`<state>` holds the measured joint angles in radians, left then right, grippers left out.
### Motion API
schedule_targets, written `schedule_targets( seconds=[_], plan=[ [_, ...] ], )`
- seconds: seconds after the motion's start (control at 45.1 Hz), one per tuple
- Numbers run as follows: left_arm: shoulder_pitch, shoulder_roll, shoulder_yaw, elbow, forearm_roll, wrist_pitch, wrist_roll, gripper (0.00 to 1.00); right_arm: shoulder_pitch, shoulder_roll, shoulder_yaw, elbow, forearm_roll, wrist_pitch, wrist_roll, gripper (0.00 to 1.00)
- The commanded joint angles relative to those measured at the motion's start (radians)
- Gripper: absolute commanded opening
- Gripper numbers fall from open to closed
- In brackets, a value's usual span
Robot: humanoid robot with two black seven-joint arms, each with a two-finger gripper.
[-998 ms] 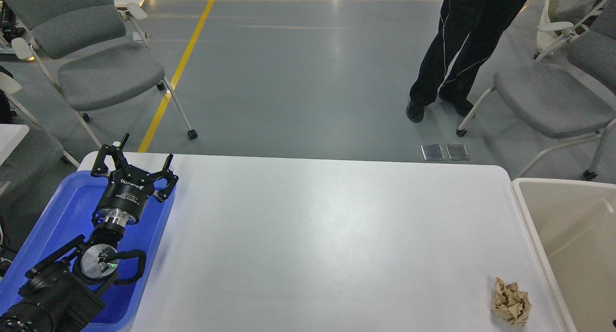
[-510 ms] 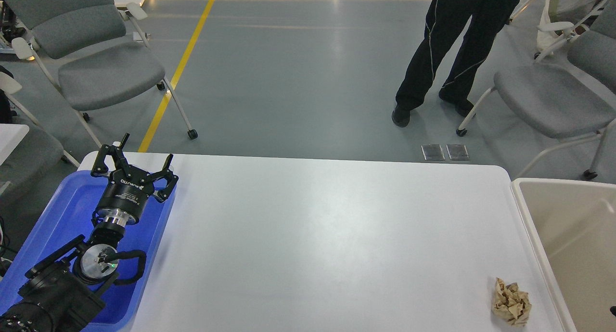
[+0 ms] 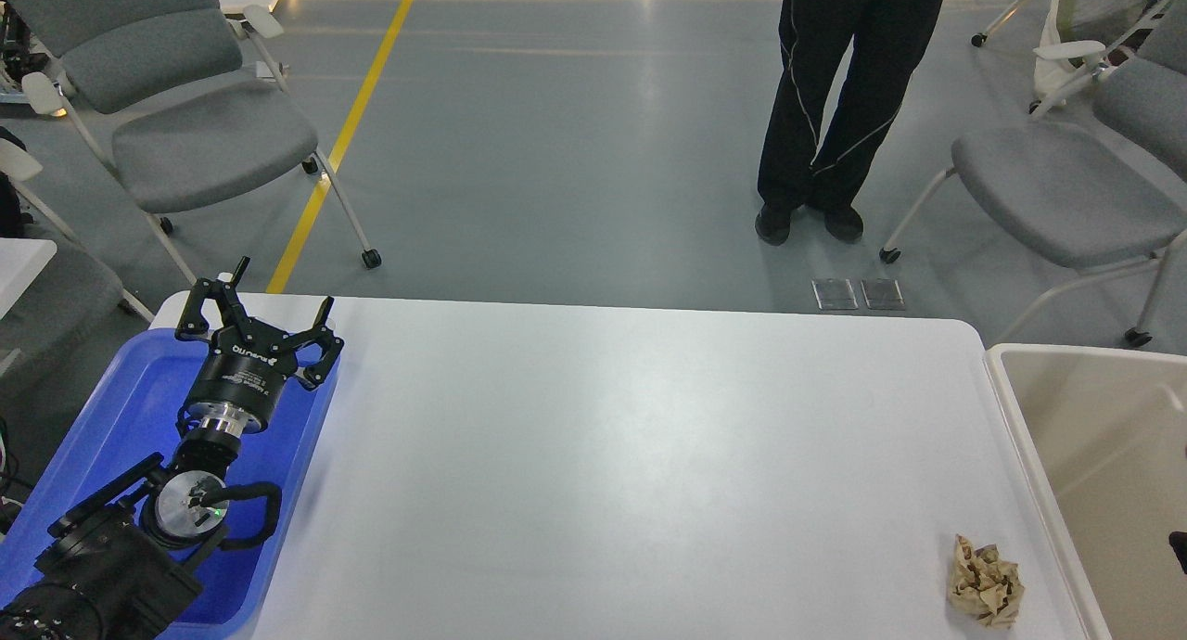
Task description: Tidy desktop
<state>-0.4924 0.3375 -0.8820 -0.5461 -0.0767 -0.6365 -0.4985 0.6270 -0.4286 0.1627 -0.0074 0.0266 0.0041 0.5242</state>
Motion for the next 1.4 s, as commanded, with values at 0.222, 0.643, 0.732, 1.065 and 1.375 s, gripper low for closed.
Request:
schedule_targets(
  seconds=[0.222,0.643,0.732,1.065,1.375],
  plan=[
    [0.000,0.000,0.001,0.000,0.000,-0.002,0.000,1.00,0.040,-0.131,0.287,0.491,-0.005,0.200,0.079,1.00],
    [-0.002,0.000,0.001,0.000,0.000,-0.002,0.000,1.00,-0.036,-0.013,0.573,0.773,-0.252,-0.052,0.082,1.00],
    [-0.002,0.000,0.001,0.000,0.001,-0.002,0.000,1.00,-0.058,0.042,0.635,0.773,-0.264,-0.050,0.091,1.00],
    [0.000,0.000,0.001,0.000,0.000,-0.002,0.000,1.00,-0.116,0.100,0.620,0.761,-0.264,-0.036,0.158,1.00],
    [0.000,0.000,0.001,0.000,0.000,-0.002,0.000,1.00,-0.141,0.106,0.624,0.753,-0.261,-0.032,0.160,1.00]
  ],
)
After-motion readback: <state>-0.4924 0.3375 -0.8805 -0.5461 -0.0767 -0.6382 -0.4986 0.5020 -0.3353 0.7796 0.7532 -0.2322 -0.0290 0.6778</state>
